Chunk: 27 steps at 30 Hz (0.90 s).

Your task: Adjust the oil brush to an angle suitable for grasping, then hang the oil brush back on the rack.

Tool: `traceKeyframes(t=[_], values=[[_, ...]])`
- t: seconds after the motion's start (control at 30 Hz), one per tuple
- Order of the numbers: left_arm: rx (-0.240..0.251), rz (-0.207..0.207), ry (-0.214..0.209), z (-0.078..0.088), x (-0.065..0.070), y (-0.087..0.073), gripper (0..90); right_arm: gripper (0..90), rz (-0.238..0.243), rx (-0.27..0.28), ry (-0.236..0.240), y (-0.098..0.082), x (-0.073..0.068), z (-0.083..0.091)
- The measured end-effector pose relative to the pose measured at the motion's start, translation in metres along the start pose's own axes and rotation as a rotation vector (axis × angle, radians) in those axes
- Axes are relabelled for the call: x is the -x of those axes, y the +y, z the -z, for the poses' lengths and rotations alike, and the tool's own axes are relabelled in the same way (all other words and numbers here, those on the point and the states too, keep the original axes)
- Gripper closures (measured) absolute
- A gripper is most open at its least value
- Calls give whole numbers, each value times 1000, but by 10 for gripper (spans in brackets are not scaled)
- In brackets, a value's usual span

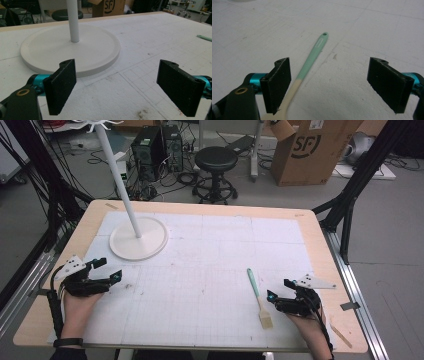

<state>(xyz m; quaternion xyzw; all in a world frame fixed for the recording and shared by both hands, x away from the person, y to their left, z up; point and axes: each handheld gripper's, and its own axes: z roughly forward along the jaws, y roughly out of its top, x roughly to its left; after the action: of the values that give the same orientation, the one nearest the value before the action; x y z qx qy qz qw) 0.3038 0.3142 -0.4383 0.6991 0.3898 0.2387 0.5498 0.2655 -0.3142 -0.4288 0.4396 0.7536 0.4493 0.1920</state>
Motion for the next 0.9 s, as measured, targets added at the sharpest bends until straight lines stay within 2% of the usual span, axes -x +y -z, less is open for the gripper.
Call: traceKeyframes(t=[0.37,0.5,0.6,0.9], values=[[4,1,5,1,-1,0,167,191,-4,-42,11,-2,-12,-10],[10,2,9,2,0,1,169,213,17,-65,19,-2,-19,-13],[-8,-12,21,3,1,1,169,260,22,-84,36,-3,-24,-17],[-16,-13,20,4,1,1,168,405,38,-138,41,-6,-31,-25]])
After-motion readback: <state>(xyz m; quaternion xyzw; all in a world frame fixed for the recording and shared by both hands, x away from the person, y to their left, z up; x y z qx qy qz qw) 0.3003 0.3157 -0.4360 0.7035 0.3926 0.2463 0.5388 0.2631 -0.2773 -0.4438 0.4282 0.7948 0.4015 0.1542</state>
